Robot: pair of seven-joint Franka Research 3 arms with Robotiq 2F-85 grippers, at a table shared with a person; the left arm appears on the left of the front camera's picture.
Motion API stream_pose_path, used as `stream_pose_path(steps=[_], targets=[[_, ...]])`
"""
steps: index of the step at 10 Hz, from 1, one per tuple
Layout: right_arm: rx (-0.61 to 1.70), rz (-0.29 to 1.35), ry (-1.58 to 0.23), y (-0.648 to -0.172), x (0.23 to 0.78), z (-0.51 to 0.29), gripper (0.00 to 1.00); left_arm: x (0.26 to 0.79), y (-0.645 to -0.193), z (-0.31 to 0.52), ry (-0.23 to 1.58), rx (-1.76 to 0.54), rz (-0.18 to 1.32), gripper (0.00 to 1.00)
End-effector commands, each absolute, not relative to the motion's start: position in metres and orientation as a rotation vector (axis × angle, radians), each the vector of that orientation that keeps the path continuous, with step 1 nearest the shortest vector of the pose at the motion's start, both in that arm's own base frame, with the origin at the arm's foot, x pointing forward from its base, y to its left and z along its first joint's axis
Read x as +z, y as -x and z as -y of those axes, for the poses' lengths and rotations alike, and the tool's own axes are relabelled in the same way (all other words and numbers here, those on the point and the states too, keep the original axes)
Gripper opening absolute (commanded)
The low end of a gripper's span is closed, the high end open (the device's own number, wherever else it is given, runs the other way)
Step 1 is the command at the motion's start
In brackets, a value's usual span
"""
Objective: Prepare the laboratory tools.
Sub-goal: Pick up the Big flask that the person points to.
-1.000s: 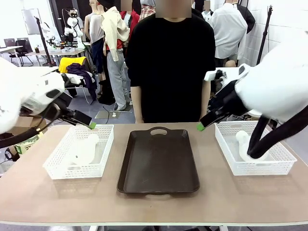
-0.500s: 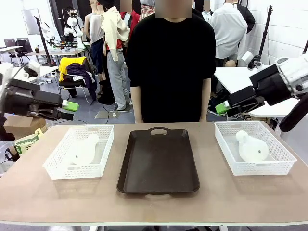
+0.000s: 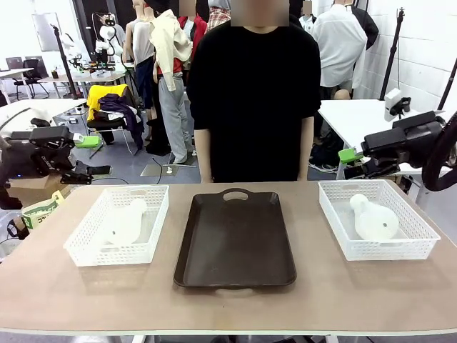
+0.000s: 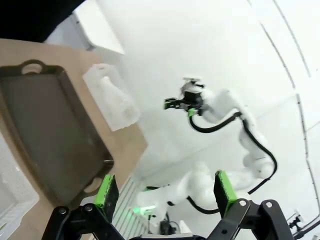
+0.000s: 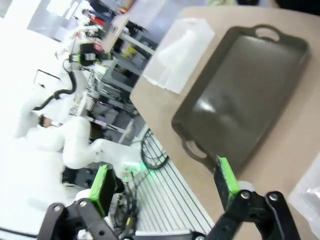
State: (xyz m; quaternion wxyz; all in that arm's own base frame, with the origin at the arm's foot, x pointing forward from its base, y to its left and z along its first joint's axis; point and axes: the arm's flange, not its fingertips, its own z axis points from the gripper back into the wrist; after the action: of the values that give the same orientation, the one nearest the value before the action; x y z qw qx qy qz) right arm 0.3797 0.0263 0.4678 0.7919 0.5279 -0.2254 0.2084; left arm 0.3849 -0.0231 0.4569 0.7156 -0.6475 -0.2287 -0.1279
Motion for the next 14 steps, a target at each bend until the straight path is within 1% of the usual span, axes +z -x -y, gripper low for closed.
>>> stream_pose_path(steps=[1,2,4,5,8,11,13,14], targets=[[0.453,0.548,-1.281,-0.394,0.455,-0.016,1.00,0.454,-0.400,0.026,1.475,-0.287,0.476,1.00],[0.432,0.545,-1.309,-0.400,0.450,-0.007,1.00,0.451,-0.404,0.028,1.498,-0.295,0.443,1.00],[0.294,0.470,-1.336,-0.417,0.439,0.011,1.00,0.449,-0.405,0.035,1.502,-0.320,0.404,1.00],[0.195,0.371,-1.317,-0.427,0.435,0.016,1.00,0.450,-0.404,0.037,1.501,-0.327,0.397,1.00],[0.097,0.234,-1.262,-0.449,0.426,0.012,1.00,0.452,-0.400,0.039,1.460,-0.323,0.383,1.00],[0.099,0.184,-1.238,-0.454,0.424,0.005,1.00,0.451,-0.399,0.038,1.456,-0.319,0.382,1.00],[0.095,0.210,-1.262,-0.452,0.421,0.003,1.00,0.447,-0.398,0.038,1.422,-0.314,0.381,1.00],[0.095,0.210,-1.262,-0.452,0.421,0.003,1.00,0.448,-0.403,0.039,1.459,-0.319,0.387,1.00]])
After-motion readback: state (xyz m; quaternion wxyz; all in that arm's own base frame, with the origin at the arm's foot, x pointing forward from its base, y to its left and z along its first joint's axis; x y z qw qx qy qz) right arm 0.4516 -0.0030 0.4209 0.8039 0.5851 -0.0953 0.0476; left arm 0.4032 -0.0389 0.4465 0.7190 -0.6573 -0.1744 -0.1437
